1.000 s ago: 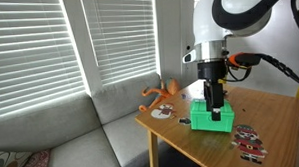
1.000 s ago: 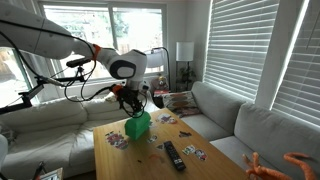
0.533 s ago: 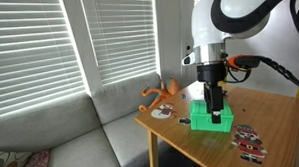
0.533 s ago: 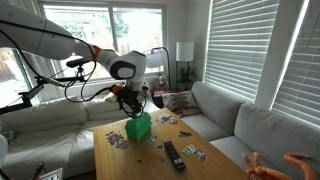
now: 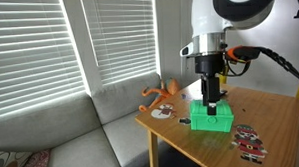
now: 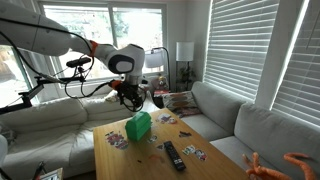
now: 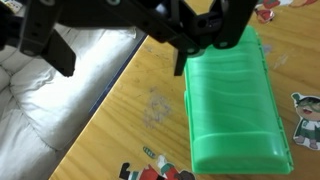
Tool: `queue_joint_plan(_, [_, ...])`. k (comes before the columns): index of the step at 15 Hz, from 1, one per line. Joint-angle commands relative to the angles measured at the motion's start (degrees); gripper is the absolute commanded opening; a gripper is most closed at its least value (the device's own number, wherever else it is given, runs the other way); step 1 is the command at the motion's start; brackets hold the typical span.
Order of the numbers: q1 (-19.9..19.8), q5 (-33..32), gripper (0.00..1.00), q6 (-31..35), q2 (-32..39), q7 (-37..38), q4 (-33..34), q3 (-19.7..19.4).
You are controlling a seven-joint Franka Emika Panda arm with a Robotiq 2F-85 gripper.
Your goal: Put the blue car in the green tool box then close the box.
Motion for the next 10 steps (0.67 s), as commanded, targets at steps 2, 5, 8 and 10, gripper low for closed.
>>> queue_joint_plan(2, [-0.6, -2.9, 1.00, -1.3, -6.5, -1.5, 1.7, -1.7])
queue_joint_plan(5, [-1.2, -6.7, 1.00, -1.7, -10.8, -3.1, 1.7, -3.3])
queue_joint_plan(8, [-1.6, -10.1, 1.00, -2.1, -14.0, -5.2, 1.2, -5.1])
queue_joint_plan(10, [-0.9, -8.7, 1.00, -1.3, -12.6, -4.0, 2.2, -5.4])
